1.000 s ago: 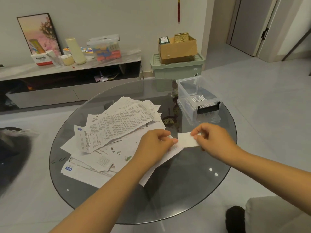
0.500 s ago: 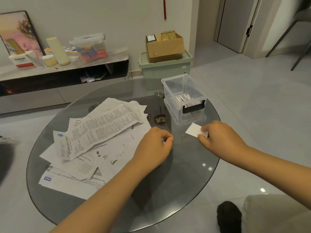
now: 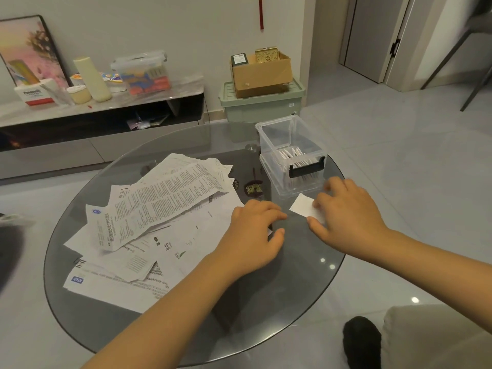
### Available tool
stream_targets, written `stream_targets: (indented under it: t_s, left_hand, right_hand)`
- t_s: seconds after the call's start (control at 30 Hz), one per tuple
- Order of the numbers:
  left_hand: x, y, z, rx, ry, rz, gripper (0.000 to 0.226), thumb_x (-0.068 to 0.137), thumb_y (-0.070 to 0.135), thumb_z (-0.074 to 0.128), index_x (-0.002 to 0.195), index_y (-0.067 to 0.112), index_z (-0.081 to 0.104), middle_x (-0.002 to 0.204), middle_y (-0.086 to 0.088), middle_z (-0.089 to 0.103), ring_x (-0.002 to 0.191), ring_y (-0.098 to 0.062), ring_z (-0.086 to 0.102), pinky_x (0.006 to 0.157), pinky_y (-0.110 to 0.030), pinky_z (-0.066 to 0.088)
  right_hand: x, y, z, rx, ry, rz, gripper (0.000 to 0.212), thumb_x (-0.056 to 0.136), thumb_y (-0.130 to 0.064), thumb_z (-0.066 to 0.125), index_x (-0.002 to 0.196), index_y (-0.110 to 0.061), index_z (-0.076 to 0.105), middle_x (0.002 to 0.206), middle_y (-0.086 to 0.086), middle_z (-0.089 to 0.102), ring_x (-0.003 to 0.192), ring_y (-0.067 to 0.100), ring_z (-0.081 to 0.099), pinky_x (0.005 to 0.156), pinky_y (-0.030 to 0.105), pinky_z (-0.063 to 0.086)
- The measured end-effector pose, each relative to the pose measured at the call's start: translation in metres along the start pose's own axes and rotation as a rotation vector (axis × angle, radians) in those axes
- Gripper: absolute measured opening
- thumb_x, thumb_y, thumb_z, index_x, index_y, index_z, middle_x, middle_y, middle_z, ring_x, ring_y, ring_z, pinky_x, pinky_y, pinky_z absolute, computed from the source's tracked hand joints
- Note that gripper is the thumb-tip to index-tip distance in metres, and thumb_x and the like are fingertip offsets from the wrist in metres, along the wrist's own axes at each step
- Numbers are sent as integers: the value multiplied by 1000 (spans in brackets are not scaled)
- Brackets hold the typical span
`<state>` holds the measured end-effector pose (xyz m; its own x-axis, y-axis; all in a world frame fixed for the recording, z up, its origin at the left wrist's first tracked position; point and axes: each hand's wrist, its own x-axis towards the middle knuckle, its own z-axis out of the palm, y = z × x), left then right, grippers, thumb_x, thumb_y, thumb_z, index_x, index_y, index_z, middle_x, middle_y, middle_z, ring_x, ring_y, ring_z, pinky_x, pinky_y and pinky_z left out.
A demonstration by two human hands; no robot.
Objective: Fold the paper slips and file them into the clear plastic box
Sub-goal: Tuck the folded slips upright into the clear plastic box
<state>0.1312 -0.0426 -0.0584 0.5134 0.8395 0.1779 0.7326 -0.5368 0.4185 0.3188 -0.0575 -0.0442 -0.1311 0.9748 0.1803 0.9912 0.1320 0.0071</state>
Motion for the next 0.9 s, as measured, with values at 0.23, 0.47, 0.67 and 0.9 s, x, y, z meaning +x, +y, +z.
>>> stream_targets:
  t_s: [0.23,0.47,0.67,0.9]
  left_hand:
    - [4,5,9,40,48,22,46,85,40,36,122,26,59,128,9,49,121,-9,35,90,-22,14]
    - [0,4,4,4,96,-5,31,94,30,49,124,25,58,128,8,48,122,-9,33,98,-23,14]
    - [-6,0,-5,10,106,-56,30,95,30,47,123,25,58,131,9,47,124,-8,32,102,-23,13]
    - [-22,-14,-21,48,107,-131,29,95,30,46,121,27,58,132,8,48,125,-10,35,104,-29,16]
  right_hand:
    - [6,-1,4,115,-53,-90,41,90,-36,43,128,-20,45,115,0,50,108,19,40,92,29,33]
    - [7,-5,8,7,-68,-103,42,93,-36,35,132,-22,43,111,-1,45,105,18,37,86,27,29]
    - [10,-7,9,-17,-40,-82,41,95,-31,33,133,-19,43,110,3,45,103,21,37,77,27,22]
    - [5,-14,3,-57,13,-84,28,91,-33,45,110,-17,58,102,2,57,96,23,49,71,30,29]
